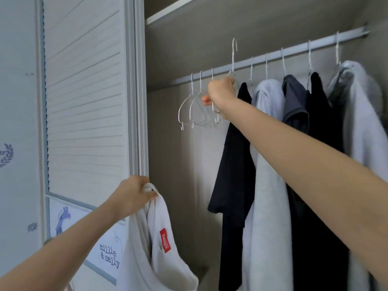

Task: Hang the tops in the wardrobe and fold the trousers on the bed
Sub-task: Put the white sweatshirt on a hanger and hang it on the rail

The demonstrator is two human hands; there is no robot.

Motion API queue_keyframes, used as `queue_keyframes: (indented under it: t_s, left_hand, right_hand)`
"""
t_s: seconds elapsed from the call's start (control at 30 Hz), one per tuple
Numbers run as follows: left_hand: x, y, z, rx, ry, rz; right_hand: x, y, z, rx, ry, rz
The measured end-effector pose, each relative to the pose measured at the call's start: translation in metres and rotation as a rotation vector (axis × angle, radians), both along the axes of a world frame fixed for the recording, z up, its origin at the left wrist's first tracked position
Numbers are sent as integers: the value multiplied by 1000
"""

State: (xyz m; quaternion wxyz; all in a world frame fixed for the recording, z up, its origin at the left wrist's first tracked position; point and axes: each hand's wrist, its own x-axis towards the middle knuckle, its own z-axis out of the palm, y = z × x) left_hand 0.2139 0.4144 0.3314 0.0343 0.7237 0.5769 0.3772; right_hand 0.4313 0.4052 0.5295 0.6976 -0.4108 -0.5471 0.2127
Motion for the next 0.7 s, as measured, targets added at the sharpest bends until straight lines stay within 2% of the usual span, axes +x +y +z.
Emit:
queue_keyframes:
  t_s: [0.1, 0.2, 0.3, 0.43, 0.53, 0.7]
  left_hand:
    - [-6, -21, -7, -1, 17, 3]
    - [-11, -47, -18, 43, 86, 9]
    - [-16, -71, -30, 129, 157, 33]
    - [-15, -98, -45, 147, 202, 32]
    - [-9, -111, -50, 96, 104, 15]
    - [-1, -118, -58, -52, -212, 15]
  right_hand:
    - [-2, -43, -18, -77, -57, 62]
    - [-9, -94, -45, -166, -92, 9]
    - [-13, -146, -79, -191, -133, -41]
    - [-10, -215, -128, -204, -208, 30]
    - [-1, -262, -154, -252, -186, 140]
    - [36, -328, -191, -360, -121, 480]
